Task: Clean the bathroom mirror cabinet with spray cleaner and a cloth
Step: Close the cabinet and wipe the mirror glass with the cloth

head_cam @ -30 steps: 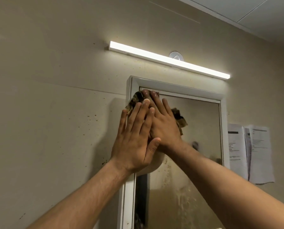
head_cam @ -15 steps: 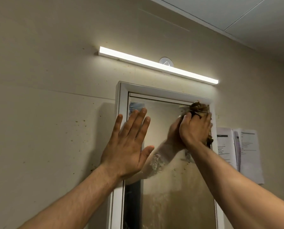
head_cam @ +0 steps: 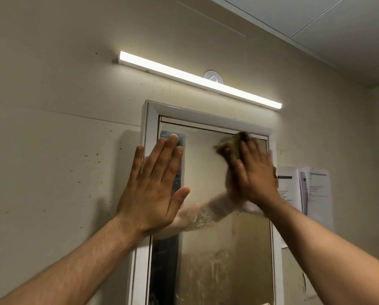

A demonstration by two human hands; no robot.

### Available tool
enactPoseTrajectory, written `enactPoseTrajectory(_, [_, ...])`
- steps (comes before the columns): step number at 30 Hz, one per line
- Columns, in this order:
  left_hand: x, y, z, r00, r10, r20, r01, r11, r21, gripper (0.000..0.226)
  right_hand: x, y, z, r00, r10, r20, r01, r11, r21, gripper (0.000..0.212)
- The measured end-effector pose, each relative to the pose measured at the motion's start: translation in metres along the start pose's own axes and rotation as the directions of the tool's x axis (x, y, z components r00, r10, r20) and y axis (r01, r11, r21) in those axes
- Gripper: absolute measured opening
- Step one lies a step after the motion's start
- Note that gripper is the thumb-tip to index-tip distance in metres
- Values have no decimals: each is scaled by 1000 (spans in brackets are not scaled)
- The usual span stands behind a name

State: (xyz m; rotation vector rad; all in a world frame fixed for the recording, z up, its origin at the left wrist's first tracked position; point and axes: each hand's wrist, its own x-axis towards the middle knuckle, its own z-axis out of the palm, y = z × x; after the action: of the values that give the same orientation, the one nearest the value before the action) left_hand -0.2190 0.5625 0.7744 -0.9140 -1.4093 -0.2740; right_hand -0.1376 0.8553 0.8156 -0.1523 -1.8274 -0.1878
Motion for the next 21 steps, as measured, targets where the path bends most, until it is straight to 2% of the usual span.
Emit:
enactPoseTrajectory(1, [0,1,0,1000,-7,-5,7,1000,-7,78,-4,8,0,982,188,-11,-187,981,52,63])
enactPoseTrajectory(3, [0,1,1,1000,-27,-10,26,999,-32,78,-10,3,7,899,436,-34,-430,895,115,61])
enactPoseTrajectory(5, [-1,0,2,999,-41,-22,40,997,-62,78,-6,-20,12,826,561,-61,-550,825,131,64])
enactPoseTrajectory(7, [-1,0,2,999,-38,-39,34,996,-88,78,4,-52,10,808,584,-77,-566,805,177,65])
enactPoseTrajectory(10, [-2,0,1,994,-35,-99,20,988,-156,77,19,-103,3,913,392,-114,-364,909,205,61])
enactPoseTrajectory(13, [-3,0,0,981,-73,-178,35,978,-208,76,22,-154,5,995,45,-84,-37,994,99,70])
enactPoseTrajectory(15, [-4,0,0,973,-93,-210,47,976,-213,77,16,-178,14,975,-211,-69,212,977,14,73])
enactPoseTrajectory(16, [-4,0,0,971,-98,-216,53,977,-206,78,11,-184,17,954,-291,-77,291,957,-14,75])
enactPoseTrajectory(21, [-10,1,0,975,-127,-184,94,980,-176,76,-49,-166,33,850,-518,-96,522,853,20,70])
